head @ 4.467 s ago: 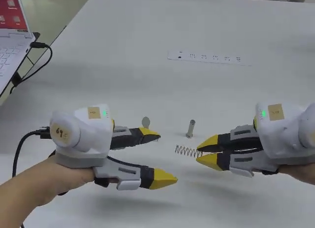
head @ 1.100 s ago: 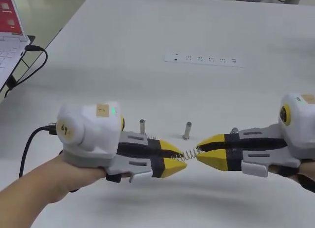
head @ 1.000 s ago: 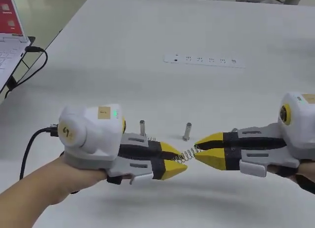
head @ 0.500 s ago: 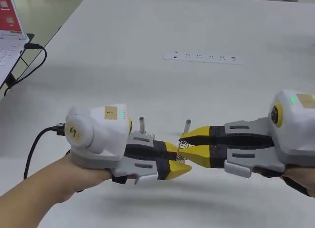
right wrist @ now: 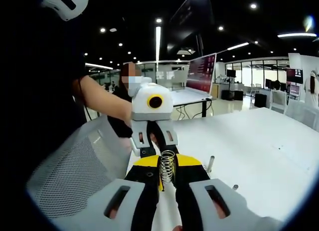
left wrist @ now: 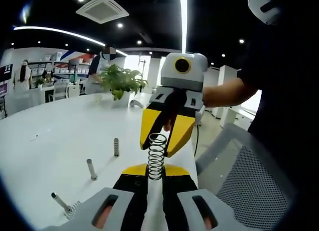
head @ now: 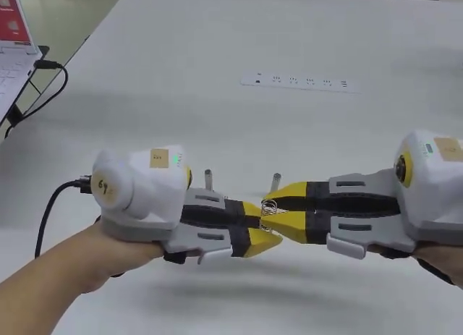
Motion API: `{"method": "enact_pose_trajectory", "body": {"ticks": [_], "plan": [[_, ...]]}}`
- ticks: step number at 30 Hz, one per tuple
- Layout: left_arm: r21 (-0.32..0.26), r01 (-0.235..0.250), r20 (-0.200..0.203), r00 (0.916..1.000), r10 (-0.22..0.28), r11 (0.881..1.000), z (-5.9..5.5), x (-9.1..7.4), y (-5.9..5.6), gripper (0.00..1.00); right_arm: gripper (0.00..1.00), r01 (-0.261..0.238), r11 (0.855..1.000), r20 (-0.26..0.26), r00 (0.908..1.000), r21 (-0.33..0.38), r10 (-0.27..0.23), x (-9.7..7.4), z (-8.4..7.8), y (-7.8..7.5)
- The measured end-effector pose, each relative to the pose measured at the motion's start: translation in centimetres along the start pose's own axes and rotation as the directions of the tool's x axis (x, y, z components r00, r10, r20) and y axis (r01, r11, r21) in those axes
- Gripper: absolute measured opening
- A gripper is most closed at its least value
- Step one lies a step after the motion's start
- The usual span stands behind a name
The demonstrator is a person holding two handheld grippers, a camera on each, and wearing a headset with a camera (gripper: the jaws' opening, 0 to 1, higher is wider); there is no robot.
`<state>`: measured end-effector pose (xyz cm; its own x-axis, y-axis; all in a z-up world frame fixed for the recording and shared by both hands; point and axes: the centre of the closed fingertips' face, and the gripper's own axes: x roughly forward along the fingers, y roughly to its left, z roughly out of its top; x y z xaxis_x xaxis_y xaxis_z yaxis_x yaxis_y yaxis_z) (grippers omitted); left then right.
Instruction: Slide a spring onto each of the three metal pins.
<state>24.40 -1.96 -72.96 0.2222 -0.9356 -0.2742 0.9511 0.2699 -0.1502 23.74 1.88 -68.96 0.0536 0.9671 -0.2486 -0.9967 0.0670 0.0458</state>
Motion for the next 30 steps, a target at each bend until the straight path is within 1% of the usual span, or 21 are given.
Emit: {"method": "enact_pose_trajectory", "body": {"ticks": [5, 11, 15, 19, 30], "plan": [[-0.003, 0.001, -0.003, 1.0000, -0.001, 1.000, -0.11, -0.03, -0.03, 0.02, 0.08, 0.000, 1.000, 0.001, 1.0000, 0.009, 0.000, -0.07, -0.05, 0.04], [-0.006, 0.002, -0.002, 1.0000, -0.002, 1.000, -0.04, -0.13, -0.12, 0.02, 0.07, -0.004, 1.000, 0.006, 1.0000, -0.010, 0.004, -0.02, 0.10, 0.20], [-0.019, -0.001, 0.000, 1.0000, 0.001, 1.000, 0.03, -0.18, -0.04, 0.03, 0.07, -0.001, 1.000, 0.005, 1.0000, -0.004, 0.001, -0.04, 0.22, 0.07], [-0.017, -0.011, -0.003, 0.9999, 0.011, 1.000, -0.01, -0.17, 0.09, 0.04, 0.07, -0.001, 1.000, -0.004, 1.0000, -0.009, 0.001, -0.03, 0.16, 0.08], [-0.016, -0.037, 0.001, 0.9993, 0.037, 0.999, 0.12, -0.31, 0.63, 0.16, 0.07, 0.009, 1.000, -0.007, 0.9999, -0.013, -0.009, -0.04, 0.29, -0.26]]}}
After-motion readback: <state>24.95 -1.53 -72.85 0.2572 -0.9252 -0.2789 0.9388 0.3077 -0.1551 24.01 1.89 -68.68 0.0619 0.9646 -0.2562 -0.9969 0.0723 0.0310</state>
